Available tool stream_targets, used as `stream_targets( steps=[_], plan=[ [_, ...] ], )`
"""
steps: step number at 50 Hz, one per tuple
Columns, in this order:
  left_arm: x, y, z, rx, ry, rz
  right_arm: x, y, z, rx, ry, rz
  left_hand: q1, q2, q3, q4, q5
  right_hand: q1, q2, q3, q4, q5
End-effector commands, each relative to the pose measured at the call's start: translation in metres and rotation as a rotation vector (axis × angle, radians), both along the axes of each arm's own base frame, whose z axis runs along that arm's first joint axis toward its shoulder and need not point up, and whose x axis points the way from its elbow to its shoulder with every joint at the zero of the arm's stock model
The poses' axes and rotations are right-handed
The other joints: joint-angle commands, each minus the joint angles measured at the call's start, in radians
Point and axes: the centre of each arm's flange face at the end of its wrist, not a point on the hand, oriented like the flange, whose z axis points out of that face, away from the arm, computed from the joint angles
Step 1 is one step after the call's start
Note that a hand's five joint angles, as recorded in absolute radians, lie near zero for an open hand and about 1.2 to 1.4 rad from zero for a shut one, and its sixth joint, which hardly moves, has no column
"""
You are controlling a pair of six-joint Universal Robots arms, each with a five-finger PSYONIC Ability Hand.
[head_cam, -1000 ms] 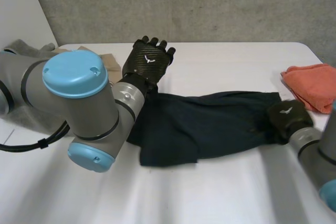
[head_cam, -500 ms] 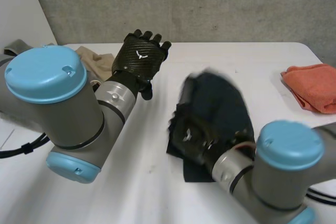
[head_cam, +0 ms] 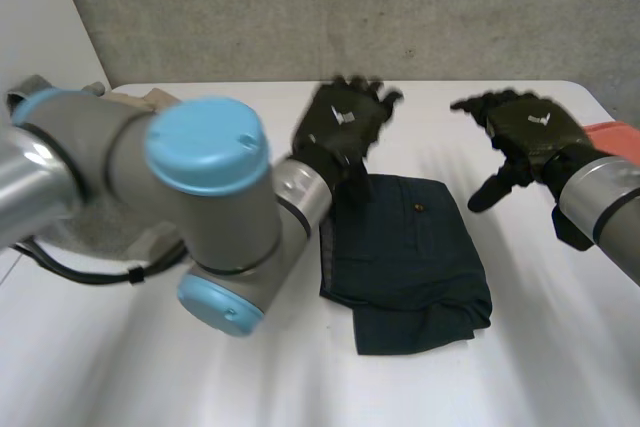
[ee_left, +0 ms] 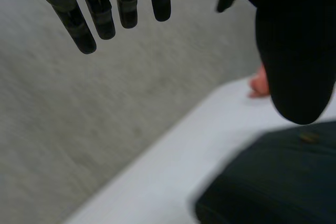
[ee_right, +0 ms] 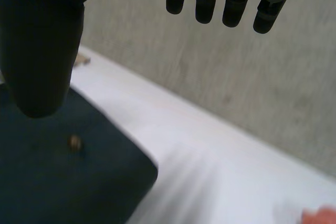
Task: Fold the laundry.
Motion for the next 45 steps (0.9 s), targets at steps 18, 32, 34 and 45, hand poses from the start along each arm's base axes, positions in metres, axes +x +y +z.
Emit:
stream_targets(
  steps=[18, 32, 34, 45],
  plan=[
    [0.019, 0.011, -0.070, 0.329, -0.363, 0.066, 0.005, -0.022, -0.080, 0.262, 0.212, 0.034, 0.090, 0.067, 0.066, 0.073, 0.052, -0.049, -0.034, -0.034, -0.034, -0.049],
    [0.015, 0.012, 0.070, 0.003, 0.000, -0.076, 0.027, 0.076, -0.058, -0.167, 0.374, 0.109, -0.011, -0.034, -0.035, -0.028, -0.049, -0.049, -0.034, -0.034, -0.034, -0.049],
    [0.015, 0.013, 0.080, -0.016, 0.018, -0.118, 0.027, 0.089, -0.070, -0.148, 0.391, 0.127, -0.011, -0.034, -0.035, -0.028, -0.049, -0.049, -0.034, -0.034, -0.034, -0.049],
    [0.014, 0.034, 0.085, 0.066, 0.010, -0.409, 0.027, 0.117, -0.112, -0.236, 0.348, 0.134, -0.011, -0.034, -0.035, -0.028, -0.049, -0.049, -0.034, -0.034, -0.034, -0.049]
  ],
)
